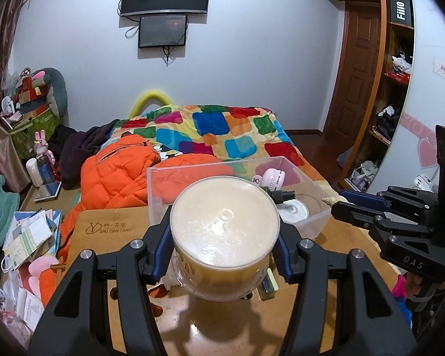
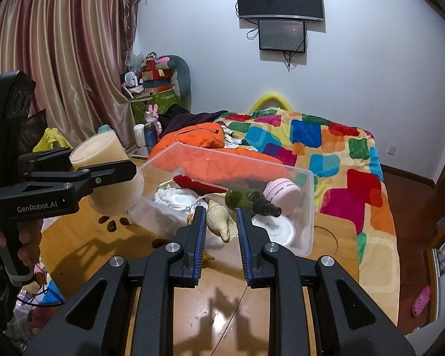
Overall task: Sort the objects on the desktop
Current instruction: 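Carry the candle jar and shell over the clear box and lower them in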
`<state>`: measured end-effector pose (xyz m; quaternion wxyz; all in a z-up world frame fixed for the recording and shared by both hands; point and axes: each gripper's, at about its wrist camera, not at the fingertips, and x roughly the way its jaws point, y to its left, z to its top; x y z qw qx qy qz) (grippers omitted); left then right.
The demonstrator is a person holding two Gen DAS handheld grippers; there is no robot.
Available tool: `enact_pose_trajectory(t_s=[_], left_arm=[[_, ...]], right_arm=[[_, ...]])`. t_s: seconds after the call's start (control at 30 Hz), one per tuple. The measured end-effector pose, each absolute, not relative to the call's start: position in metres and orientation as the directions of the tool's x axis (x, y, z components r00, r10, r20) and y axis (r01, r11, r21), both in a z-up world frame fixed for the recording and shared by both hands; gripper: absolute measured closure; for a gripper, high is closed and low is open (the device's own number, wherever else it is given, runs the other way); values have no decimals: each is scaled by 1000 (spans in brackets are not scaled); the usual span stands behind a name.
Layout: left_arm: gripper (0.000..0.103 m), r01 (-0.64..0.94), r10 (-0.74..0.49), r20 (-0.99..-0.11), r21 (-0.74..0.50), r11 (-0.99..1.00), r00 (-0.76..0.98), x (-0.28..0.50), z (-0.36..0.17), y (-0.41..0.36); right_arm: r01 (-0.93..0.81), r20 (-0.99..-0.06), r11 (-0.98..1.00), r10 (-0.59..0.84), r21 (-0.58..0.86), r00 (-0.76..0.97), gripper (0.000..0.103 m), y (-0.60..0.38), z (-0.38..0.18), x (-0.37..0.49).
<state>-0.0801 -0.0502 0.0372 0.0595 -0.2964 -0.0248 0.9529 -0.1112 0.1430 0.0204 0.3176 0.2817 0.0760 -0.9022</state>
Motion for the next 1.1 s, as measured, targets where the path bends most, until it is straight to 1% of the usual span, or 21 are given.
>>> enact_pose_trajectory(t_s=[0.2,0.53,1.1], left_arm=[[47,-106,163,-575,-133,-986,-802,-97,37,-61],[47,-89,130,-587,-98,-991,-799,-125,36,-66],[47,-109,147,-633,-99,-989,-760,-162,10,-61]], right_arm=[[615,-557,-788,-527,36,-642,84,141,22,-123],[615,-579,-787,-522,43,-627,84,132,14,-152],[624,-630,-779,-519,70,-577,84,112,-11,-185]])
